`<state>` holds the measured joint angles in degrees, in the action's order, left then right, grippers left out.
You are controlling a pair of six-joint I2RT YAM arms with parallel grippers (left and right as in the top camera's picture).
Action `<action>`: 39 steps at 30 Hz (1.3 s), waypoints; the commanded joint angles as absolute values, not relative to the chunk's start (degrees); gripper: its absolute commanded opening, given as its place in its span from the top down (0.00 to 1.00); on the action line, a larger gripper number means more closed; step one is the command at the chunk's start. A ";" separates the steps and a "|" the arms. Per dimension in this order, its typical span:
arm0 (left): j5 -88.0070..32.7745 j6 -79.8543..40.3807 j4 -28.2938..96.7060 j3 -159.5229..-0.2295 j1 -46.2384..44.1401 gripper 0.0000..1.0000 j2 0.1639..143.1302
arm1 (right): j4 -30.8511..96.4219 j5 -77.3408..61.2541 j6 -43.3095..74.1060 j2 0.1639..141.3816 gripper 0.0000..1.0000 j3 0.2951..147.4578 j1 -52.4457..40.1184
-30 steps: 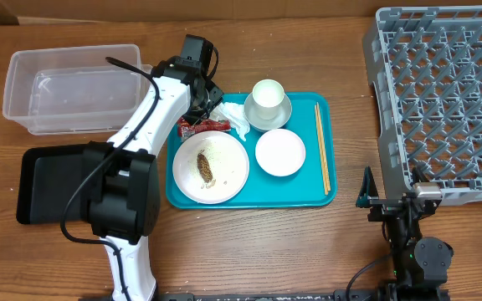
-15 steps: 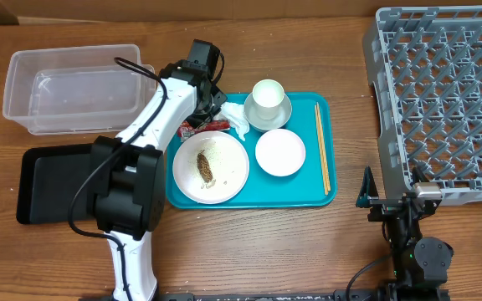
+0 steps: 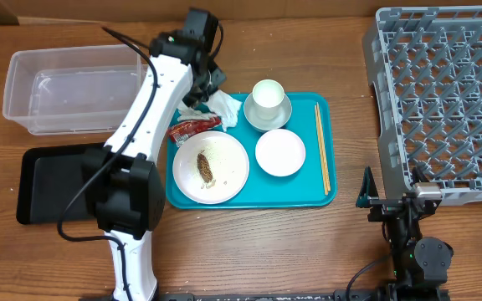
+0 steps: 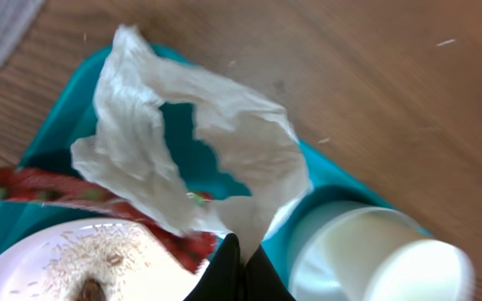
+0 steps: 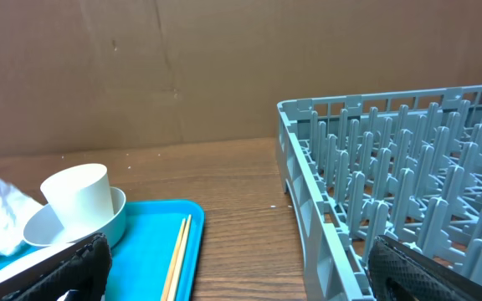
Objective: Sort waste into correct bins and load items into the dishwasher
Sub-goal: 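Grasp the white napkin with the left gripper and drop it in the clear bin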
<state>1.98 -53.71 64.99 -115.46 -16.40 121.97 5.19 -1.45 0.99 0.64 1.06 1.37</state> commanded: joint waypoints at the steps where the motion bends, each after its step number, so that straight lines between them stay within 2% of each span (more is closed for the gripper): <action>1: 2.70 -51.44 67.59 -122.28 -16.47 0.96 122.02 | 4.82 -1.13 0.60 0.16 0.00 0.47 1.34; 15: 2.55 -48.82 75.09 -136.18 -15.00 0.96 121.27 | 4.84 -1.13 0.60 0.16 0.00 0.47 1.34; 25: 3.57 -47.99 76.88 -141.29 -0.12 0.96 113.56 | 4.84 -1.13 0.60 0.16 0.00 0.47 1.34; 35: 6.07 -45.12 77.78 -139.52 11.00 0.96 117.47 | 4.84 -1.13 0.60 0.16 0.00 0.47 1.34; 36: 6.20 -45.08 77.84 -139.48 11.77 0.95 118.04 | 4.84 -1.13 0.60 0.16 0.00 0.47 1.34; 37: 6.20 -44.93 77.80 -139.48 12.27 0.90 118.63 | 4.84 -1.13 0.60 0.16 0.00 0.47 1.34; 39: 6.37 -44.99 77.56 -139.48 13.30 0.72 119.63 | 4.84 -1.13 0.60 0.16 0.00 0.47 1.34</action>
